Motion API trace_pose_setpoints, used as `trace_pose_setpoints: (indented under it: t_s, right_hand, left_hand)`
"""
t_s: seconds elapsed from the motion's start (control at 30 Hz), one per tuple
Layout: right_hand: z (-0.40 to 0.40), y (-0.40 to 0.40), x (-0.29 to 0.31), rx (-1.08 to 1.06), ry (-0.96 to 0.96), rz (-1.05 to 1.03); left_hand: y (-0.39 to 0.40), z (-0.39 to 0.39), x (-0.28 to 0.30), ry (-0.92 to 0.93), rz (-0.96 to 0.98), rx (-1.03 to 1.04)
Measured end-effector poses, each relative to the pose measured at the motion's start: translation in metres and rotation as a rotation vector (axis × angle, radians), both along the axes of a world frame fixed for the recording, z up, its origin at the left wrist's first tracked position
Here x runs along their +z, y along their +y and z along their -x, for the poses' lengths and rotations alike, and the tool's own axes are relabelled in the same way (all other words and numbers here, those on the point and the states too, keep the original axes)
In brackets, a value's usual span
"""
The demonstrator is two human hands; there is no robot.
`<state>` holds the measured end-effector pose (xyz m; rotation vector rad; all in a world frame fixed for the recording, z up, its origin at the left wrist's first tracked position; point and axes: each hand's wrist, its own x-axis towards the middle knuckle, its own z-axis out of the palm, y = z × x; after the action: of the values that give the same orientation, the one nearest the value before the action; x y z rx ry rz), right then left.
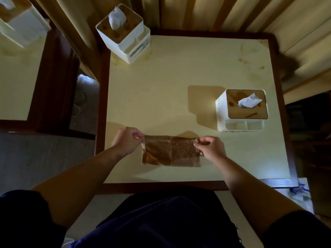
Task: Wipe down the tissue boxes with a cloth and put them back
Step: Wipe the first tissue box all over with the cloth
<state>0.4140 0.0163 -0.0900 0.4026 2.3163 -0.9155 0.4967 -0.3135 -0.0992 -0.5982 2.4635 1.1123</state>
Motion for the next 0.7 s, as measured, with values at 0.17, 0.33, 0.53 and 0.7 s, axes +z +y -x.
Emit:
trace_pose_setpoints:
  t_s: [0.17, 0.33, 0.53, 0.7]
  right_hand:
    - [0.000, 0.002, -0.004, 0.054, 0.043, -0.075]
    - [-0.006, -0.010, 0.004, 0.162, 0.128, -0.240]
    - [-0.034, -0.073, 0.022, 0.567, 0.144, -0.104]
    - [-0.064, -0.128, 0.016, 0.848, 0.094, 0.035]
  left_hand:
    - [-0.005, 0.001, -0.001, 0.005, 0.034, -0.070]
    - [-0.003, 0.005, -0.001, 0.019, 0.072, -0.138]
    - [-0.007, 0.016, 0.003, 0.108, 0.170, -0.317]
    - [-0.009, 0.020, 0.005, 0.098, 0.219, -0.446]
